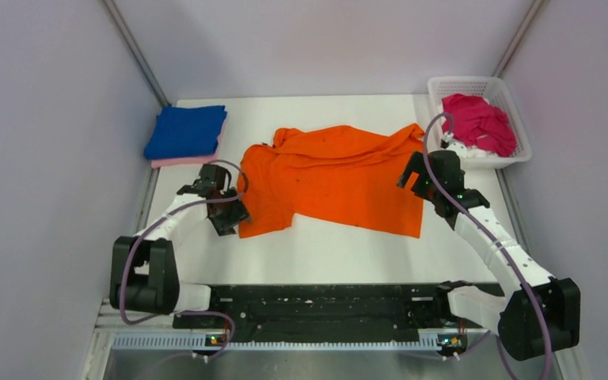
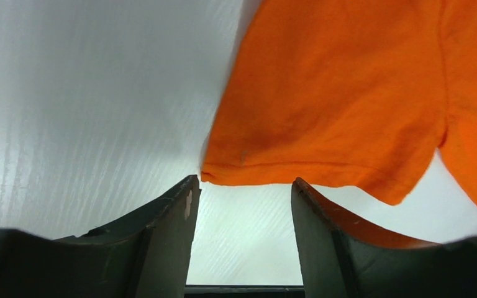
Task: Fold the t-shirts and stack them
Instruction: Flatten out the tshirt
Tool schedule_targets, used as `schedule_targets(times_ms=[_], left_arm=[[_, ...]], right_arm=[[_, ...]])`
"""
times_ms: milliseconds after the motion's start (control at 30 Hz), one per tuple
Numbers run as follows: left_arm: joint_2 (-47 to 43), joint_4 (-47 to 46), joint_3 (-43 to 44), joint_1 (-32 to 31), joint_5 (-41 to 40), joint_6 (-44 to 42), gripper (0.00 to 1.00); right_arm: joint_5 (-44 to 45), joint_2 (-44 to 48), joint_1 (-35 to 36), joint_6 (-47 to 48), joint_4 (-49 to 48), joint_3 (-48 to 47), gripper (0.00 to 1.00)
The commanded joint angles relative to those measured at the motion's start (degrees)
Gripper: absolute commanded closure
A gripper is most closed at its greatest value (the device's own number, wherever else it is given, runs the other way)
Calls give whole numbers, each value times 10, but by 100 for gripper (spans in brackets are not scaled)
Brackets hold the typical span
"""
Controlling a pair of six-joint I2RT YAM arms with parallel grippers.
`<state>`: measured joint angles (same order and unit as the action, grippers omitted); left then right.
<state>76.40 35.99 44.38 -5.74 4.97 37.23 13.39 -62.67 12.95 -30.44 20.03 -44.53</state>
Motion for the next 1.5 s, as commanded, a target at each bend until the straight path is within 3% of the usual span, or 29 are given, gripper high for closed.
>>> schedule_targets(times_ms=[0, 467, 567, 633, 667, 867, 967, 1133, 1467], left_arm=[[41, -12, 11, -9, 5, 10, 40], [121, -40, 30, -21, -63, 24, 52], [140, -43, 44, -22, -54, 22, 68], [143, -48, 46, -22, -39, 20, 98], [140, -49, 46, -23, -32, 19, 100], [97, -43, 32, -23, -33, 6, 100], [79, -41, 21, -23, -29, 5, 100], [71, -34, 13, -23, -27, 5, 100], [60, -43, 0, -23, -28, 12, 100]], right_arm=[[-4, 7, -4, -7, 25, 7, 1], [10, 2, -5, -4, 64, 26, 1], [8, 1, -4, -3, 74, 26, 1], [0, 0, -4, -4, 90, 27, 1], [-2, 1, -4, -7, 100, 28, 1], [-43, -2, -4, -72, 140, 77, 2], [-61, -13, -3, -102, 121, 116, 10], [-62, -48, -3, -116, 70, 132, 35], [-19, -81, -3, -118, 49, 134, 47]])
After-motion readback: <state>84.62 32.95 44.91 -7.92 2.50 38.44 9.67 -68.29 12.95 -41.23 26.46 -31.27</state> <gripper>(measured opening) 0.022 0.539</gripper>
